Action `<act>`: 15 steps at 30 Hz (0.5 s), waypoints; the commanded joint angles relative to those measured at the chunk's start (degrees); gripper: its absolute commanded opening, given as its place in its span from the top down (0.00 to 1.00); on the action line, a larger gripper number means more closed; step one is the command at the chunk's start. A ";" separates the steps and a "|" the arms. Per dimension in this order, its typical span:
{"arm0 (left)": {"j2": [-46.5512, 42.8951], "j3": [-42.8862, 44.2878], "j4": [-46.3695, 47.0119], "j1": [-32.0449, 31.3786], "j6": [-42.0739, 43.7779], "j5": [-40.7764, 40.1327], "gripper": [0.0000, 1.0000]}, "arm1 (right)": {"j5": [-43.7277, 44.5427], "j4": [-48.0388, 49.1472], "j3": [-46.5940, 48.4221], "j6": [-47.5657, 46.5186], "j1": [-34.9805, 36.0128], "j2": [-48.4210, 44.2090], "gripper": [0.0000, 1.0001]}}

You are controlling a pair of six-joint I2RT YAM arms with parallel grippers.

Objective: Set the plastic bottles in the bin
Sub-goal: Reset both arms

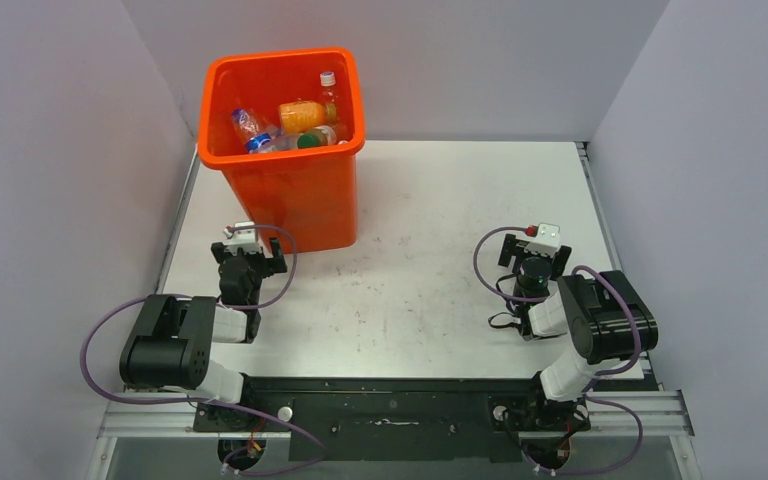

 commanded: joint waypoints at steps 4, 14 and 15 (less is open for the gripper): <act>-1.23 0.53 3.52 -2.21 0.36 -5.38 0.04 | -1.41 1.90 0.52 1.06 -0.11 -0.73 0.10; -1.19 0.31 4.03 -2.32 0.47 -5.89 0.04 | -1.19 1.95 0.43 0.81 0.12 -0.74 0.10; -1.24 0.30 4.04 -2.26 0.47 -5.94 0.04 | -1.20 1.99 0.43 0.86 0.16 -0.76 0.10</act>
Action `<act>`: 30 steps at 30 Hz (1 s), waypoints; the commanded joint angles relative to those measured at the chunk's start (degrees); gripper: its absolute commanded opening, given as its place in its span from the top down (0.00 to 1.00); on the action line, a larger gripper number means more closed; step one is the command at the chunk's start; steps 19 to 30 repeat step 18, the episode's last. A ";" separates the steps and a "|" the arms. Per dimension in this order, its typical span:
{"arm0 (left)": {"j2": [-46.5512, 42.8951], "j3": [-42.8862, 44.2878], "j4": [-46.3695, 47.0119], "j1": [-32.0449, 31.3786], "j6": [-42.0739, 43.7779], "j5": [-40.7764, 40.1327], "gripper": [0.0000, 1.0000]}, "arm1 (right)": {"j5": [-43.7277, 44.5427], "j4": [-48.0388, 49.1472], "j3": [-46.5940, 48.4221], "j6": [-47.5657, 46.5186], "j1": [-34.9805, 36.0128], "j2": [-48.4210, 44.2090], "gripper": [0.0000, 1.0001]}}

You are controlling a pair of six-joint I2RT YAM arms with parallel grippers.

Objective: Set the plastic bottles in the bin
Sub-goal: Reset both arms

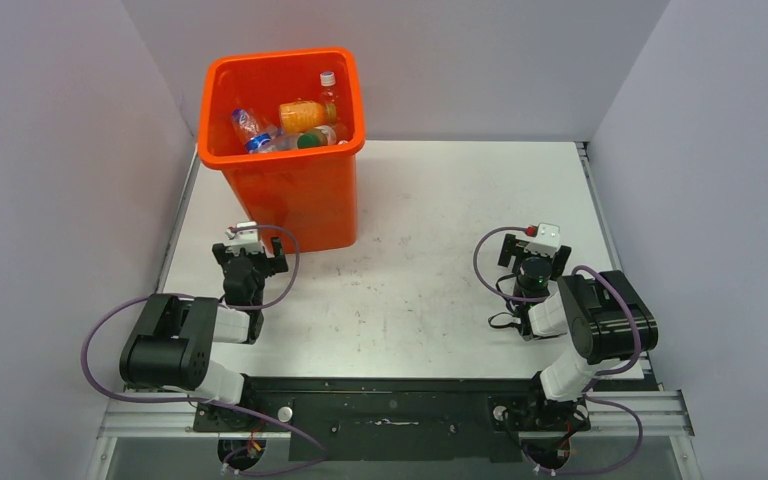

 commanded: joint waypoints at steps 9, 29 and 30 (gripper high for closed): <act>-1.19 0.59 3.40 0.04 0.32 -0.77 0.04 | -0.91 1.95 0.43 0.71 0.07 -0.73 0.10; -1.23 1.36 1.91 1.27 -0.32 0.99 0.04 | -0.88 2.01 0.43 0.73 0.02 -0.69 0.10; -1.23 1.36 1.91 1.27 -0.32 0.99 0.04 | -0.88 2.01 0.43 0.73 0.02 -0.69 0.10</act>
